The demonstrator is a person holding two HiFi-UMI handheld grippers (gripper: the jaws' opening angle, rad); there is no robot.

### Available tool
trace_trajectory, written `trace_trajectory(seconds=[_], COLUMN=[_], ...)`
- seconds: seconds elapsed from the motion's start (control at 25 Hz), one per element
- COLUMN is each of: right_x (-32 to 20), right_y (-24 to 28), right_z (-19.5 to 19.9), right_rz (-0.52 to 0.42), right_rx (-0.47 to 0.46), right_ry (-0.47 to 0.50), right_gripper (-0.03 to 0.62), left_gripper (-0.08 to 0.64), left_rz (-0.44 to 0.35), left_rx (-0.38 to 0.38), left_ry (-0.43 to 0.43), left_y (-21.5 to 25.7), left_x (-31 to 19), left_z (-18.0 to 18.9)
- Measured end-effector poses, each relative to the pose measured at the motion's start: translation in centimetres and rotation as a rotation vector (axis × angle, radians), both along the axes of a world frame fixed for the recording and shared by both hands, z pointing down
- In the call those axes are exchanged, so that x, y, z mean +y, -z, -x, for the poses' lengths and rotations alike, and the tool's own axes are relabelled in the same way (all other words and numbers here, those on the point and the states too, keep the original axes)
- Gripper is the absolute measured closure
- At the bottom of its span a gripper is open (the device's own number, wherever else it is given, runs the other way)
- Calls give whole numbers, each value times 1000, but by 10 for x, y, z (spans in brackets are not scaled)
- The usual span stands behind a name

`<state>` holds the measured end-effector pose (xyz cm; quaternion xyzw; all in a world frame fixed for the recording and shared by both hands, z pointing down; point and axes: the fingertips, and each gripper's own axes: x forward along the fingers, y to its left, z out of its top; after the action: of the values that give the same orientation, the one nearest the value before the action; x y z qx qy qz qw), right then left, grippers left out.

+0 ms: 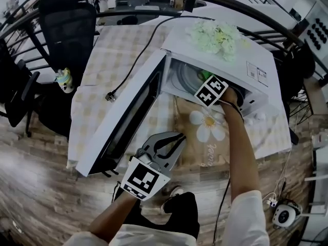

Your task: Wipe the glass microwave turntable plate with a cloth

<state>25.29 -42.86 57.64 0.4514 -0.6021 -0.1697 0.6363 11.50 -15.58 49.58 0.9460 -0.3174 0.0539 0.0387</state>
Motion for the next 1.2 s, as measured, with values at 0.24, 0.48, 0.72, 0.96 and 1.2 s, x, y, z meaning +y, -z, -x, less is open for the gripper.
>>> trace_trajectory(seconds=[0.24,0.48,0.72,0.96,1.2], right_x=[-35,-44,-20,23,76], right_y=[-2,-5,1,3,8], right_z=[10,62,105,115,99], right_rz=[-32,-10,38,96,207], right_rx=[13,-53,-127,-195,-241], right_ry=[35,163,298,327,289], right_gripper=[451,451,449,449,449], left_gripper=[523,523,523,523,523], left_rz=[-33,-127,-161,-65,1], left_rx=[-31,-138,-191,-184,-172], left_ry=[15,17,30,-14,-17], left_y=[-4,-3,4,13,50], left_x=[-6,1,12,31,37], left_z=[2,1,6,2,2])
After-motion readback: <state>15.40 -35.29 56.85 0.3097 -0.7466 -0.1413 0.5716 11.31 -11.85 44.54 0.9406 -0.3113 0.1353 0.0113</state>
